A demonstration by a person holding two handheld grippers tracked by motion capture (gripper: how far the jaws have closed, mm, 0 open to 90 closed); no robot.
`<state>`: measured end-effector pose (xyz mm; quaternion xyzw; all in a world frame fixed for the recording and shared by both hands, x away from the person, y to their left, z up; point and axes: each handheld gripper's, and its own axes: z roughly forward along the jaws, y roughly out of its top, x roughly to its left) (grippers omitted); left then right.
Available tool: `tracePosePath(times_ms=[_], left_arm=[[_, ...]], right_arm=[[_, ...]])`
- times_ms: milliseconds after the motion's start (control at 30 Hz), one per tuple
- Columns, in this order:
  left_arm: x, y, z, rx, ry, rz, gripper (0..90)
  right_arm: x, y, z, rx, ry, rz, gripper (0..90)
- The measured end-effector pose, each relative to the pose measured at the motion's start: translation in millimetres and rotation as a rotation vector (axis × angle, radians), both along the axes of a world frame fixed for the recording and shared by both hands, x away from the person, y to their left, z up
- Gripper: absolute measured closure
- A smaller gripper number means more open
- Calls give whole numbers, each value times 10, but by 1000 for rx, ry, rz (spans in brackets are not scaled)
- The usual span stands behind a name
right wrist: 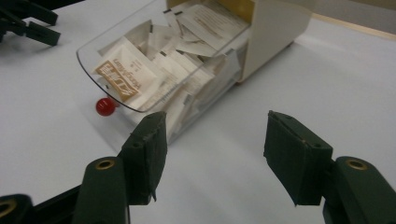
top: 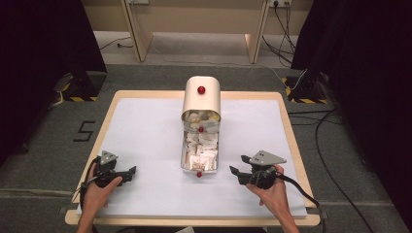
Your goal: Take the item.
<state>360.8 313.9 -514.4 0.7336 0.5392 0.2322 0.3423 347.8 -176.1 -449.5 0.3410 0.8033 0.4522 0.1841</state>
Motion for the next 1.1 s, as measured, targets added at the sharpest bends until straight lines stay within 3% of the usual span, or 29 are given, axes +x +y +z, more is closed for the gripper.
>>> tracePosePath(times_ms=[200,533,667,1067,1100], left_arm=[[0,-1,0,0,-1,1,114],[-1,-3,-1,0,-1,1,114],[-1,-3,-1,1,-1,2,114],[-1,-3,-1,0,-1,2,114],[-1,-3,-1,1,-1,2,114]], right_arm=[[1,145,73,-1,-24,55,400],[64,336,193,31,-44,91,407],[106,402,205,48,-30,95,409],[210,624,223,26,-36,117,411],[226,651,221,46,-25,124,416]])
